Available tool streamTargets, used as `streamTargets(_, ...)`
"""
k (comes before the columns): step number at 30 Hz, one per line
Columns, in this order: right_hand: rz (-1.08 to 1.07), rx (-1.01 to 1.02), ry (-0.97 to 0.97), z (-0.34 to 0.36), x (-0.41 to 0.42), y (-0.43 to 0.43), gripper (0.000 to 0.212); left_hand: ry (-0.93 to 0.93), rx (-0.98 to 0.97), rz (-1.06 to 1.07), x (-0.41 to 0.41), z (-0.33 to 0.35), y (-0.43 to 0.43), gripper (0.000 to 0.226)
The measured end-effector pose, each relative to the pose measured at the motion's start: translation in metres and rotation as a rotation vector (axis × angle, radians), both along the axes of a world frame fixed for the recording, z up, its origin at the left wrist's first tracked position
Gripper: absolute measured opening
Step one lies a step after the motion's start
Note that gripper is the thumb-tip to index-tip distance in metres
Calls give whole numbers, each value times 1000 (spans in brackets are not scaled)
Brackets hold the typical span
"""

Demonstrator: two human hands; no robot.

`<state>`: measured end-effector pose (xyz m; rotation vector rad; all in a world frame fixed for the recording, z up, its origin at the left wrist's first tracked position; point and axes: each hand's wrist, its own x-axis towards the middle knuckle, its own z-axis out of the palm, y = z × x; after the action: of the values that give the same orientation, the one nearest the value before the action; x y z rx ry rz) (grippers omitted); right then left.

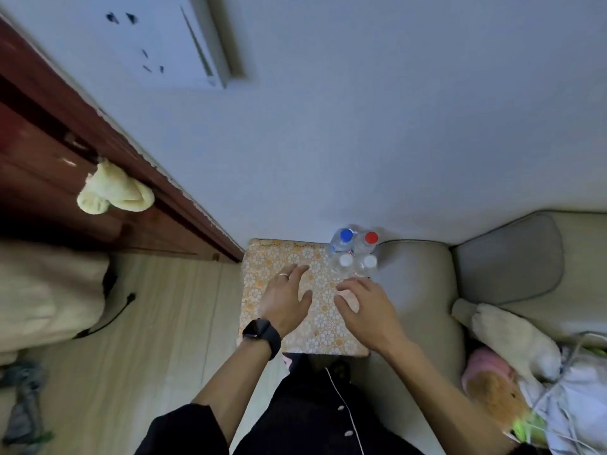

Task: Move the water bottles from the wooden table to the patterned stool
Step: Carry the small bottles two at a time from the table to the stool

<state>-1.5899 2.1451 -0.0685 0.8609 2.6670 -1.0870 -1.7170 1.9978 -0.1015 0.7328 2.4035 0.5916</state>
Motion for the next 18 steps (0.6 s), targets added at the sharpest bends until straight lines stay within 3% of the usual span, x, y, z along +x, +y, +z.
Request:
streamTargets(4,205,177,40,34,-32,0,27,142,6,109,-11,35,-20,48)
streamTargets(8,355,274,236,66,-61,-22,22,256,-20,275,-8,67,-69,44)
streamTargets(13,608,207,388,87,-88,-86,26,363,-116,593,33,104,-173,41)
streamTargets(18,972,93,515,109,-96,-209,25,439,-242,1010,131,146,-300,43)
